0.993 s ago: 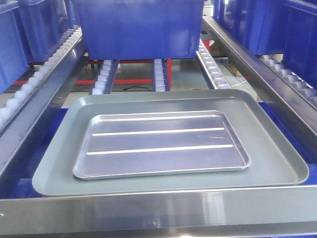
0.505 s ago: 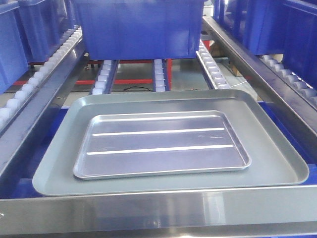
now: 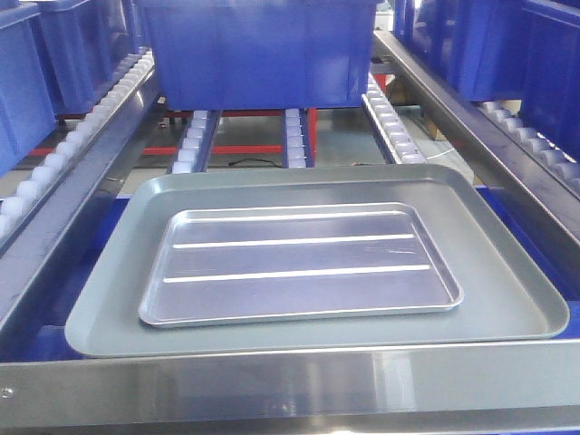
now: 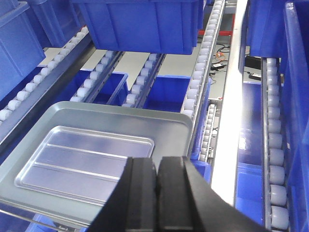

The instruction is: Grab silver tray and stack on right shelf

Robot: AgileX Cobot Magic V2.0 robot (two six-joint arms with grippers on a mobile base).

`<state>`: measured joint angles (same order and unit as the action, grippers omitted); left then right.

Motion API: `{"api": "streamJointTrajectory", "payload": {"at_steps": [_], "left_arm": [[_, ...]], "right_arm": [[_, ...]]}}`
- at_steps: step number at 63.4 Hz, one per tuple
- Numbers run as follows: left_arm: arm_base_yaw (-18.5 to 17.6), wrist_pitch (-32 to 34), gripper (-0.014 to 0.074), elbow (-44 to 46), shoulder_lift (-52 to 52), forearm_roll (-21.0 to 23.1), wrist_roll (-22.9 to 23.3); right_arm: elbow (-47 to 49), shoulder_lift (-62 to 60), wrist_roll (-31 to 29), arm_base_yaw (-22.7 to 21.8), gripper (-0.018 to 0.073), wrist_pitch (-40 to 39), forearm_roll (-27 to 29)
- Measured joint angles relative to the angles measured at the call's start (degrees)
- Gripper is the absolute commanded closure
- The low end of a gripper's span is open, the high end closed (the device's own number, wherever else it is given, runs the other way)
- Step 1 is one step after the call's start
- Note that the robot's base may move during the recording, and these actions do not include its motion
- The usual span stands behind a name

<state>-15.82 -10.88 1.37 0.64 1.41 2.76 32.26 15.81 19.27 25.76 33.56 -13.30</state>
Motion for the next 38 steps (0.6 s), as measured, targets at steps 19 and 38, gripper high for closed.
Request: {"api": "streamJointTrajectory", "payload": {"at_steps": [19,38], "left_arm": [[14.1,14.9,0.0688,-3.1,0.0,0.1,0.0],[15.7,15.4,0.0688,-3.1,0.0,0.1,0.0]], "right_arm": [[0.0,0.0,0.0,0.0,0.0503,0.0,0.0],[0.0,0.0,0.0,0.0,0.0503,0.0,0.0]]}}
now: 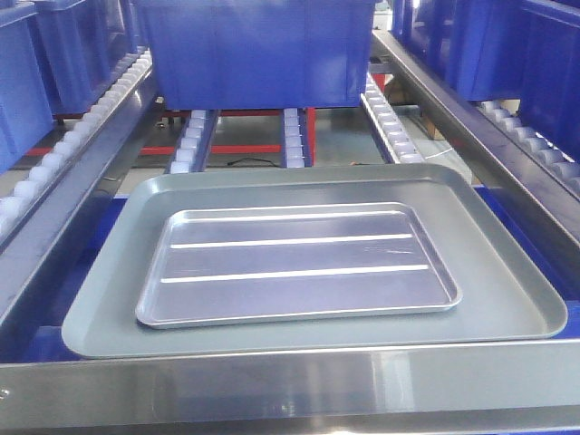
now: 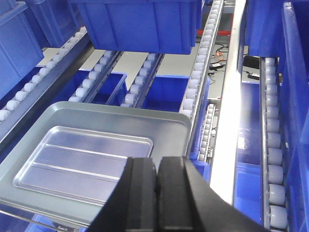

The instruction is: Grab silver tray and stack on right shelf

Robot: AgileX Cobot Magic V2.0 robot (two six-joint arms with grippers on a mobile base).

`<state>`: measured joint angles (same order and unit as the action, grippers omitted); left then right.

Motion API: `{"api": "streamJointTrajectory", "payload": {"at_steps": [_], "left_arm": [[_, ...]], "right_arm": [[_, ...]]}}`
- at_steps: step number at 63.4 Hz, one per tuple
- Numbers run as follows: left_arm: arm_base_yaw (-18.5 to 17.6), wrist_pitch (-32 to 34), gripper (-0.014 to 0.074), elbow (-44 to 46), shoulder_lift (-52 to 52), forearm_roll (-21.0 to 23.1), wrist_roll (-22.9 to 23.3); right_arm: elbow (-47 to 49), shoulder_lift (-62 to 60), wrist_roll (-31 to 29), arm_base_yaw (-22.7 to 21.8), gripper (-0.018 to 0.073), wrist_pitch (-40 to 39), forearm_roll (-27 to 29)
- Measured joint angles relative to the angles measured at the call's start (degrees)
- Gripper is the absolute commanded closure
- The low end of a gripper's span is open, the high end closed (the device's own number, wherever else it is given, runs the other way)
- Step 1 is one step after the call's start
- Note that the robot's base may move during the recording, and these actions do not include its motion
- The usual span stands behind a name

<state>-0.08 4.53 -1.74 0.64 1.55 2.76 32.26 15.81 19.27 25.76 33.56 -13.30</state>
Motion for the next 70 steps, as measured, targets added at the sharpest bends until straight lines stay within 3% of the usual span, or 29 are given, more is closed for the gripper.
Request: {"api": "streamJointTrajectory", "payload": {"at_steps": [61,70], "left_arm": [[0.0,-0.3,0.0688,0.0,0.0,0.0,-0.1],[0.0,-0.3,0.0688,0.0,0.0,0.0,-0.1]], "right_arm": [[-1.0,0.0,0.0,-0.1,0.0503,-0.3,0.0],[-4.9,-0.3,-0.2,-3.9,0.0503,-1.8,0.0]]}}
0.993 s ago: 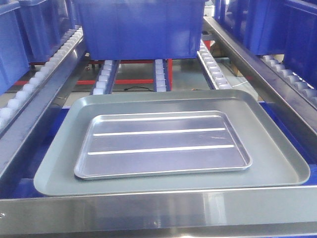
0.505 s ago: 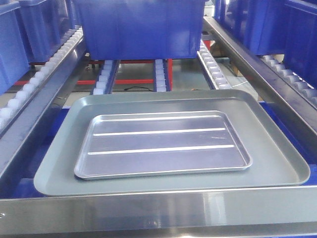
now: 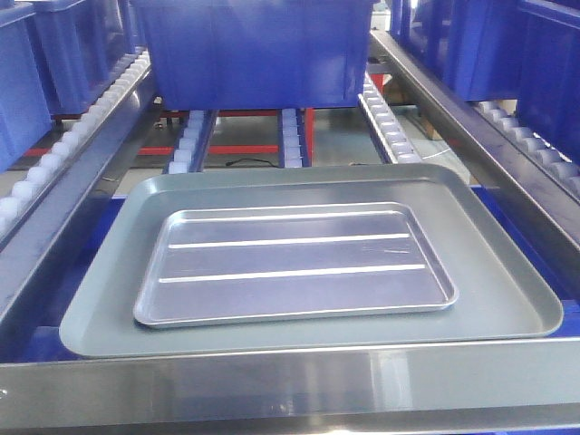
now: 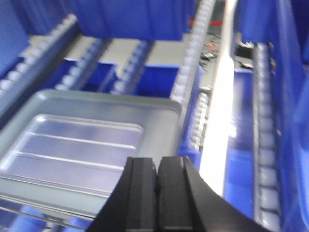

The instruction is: Grab silver tray and stack on right shelf

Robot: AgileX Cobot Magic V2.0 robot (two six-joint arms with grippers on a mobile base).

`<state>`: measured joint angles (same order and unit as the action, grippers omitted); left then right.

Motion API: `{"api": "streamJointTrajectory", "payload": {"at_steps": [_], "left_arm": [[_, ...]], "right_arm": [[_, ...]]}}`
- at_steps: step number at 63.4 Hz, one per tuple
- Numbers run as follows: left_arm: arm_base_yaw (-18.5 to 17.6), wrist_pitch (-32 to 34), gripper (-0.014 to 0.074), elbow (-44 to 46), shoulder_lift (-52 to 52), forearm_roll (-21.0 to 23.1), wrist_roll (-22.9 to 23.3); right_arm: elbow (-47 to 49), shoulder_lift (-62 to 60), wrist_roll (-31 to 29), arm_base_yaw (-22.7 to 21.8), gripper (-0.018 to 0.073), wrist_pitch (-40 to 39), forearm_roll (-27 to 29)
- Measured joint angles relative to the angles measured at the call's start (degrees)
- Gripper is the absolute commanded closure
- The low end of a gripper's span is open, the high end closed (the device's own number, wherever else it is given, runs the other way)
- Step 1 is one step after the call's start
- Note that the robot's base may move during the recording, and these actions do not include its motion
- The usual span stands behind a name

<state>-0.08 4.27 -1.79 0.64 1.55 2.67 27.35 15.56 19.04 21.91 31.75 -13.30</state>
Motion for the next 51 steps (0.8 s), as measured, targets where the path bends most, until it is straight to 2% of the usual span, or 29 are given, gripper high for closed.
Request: {"api": "streamJointTrajectory", "payload": {"at_steps": [8,16,24,34,51], "left_arm": [[0.0,0.0,0.0688,0.0,0.0,0.0,0.0],[0.0,0.0,0.0688,0.0,0.0,0.0,0.0],[0.0,0.0,0.0688,0.0,0.0,0.0,0.0],[0.0,0.0,0.0688,0.0,0.1,0.0,0.0],[0.0,0.0,0.0688,0.0,0.1,0.0,0.0]], "right_arm": [[-6.4,-2.3,-3.1,-7.4,0.0503,-6.9,2.9],[-14.7,-7.3,-12.5,-15.3,0.0503,-16.8,11.1],[-22.2,-12.6,-17.3,-20.4,0.0503,-22.8,14.8],[-28.3,-16.0,-18.1,-23.0,0.0503,-25.4,15.5],[-29.0,-16.1,-18.5,-23.3,0.0503,-25.9,15.7]]}}
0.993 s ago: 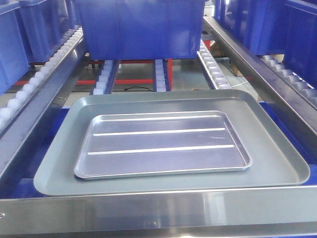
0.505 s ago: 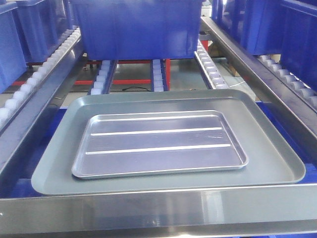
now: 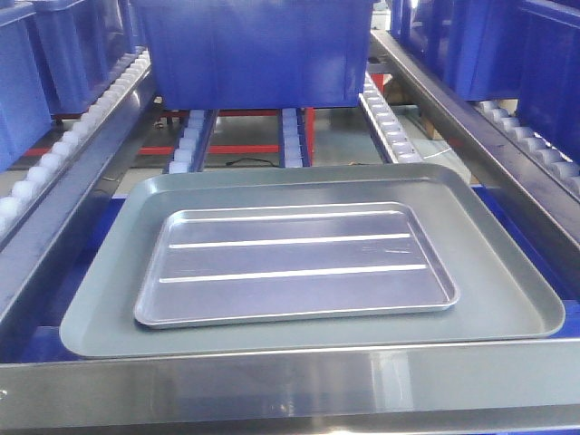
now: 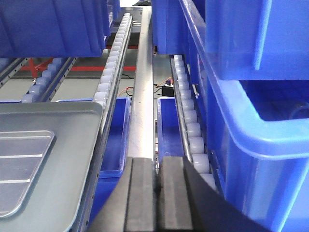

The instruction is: Grab silver tray and stack on right shelf

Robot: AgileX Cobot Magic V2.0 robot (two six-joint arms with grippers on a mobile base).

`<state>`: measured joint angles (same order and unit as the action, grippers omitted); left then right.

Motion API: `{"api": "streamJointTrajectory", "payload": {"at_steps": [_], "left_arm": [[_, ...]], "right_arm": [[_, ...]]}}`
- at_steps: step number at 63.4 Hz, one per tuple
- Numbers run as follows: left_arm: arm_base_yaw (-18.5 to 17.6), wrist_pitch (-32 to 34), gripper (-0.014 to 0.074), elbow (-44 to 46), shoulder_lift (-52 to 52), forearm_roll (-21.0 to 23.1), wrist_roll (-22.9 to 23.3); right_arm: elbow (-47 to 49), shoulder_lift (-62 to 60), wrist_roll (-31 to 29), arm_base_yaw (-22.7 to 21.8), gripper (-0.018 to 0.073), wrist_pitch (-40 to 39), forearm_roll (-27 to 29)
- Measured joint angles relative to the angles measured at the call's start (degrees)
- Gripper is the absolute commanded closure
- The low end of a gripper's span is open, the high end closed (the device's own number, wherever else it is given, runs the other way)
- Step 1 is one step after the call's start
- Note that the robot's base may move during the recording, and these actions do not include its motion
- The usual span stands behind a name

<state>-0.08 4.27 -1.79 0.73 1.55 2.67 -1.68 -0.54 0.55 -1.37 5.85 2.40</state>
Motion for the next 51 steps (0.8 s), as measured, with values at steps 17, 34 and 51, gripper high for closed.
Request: {"api": "streamJointTrajectory", "payload": {"at_steps": [17,34,51], "left_arm": [[0.0,0.0,0.0688,0.0,0.0,0.0,0.0],[0.0,0.0,0.0688,0.0,0.0,0.0,0.0],[0.0,0.0,0.0688,0.0,0.0,0.0,0.0]], "right_arm": [[0.0,0.0,0.0,0.0,0.0503,-0.8,0.0],[0.0,0.0,0.0,0.0,0.0503,-0.9,0.0],[0.0,0.0,0.0,0.0,0.0503,-0.9,0.0]]}}
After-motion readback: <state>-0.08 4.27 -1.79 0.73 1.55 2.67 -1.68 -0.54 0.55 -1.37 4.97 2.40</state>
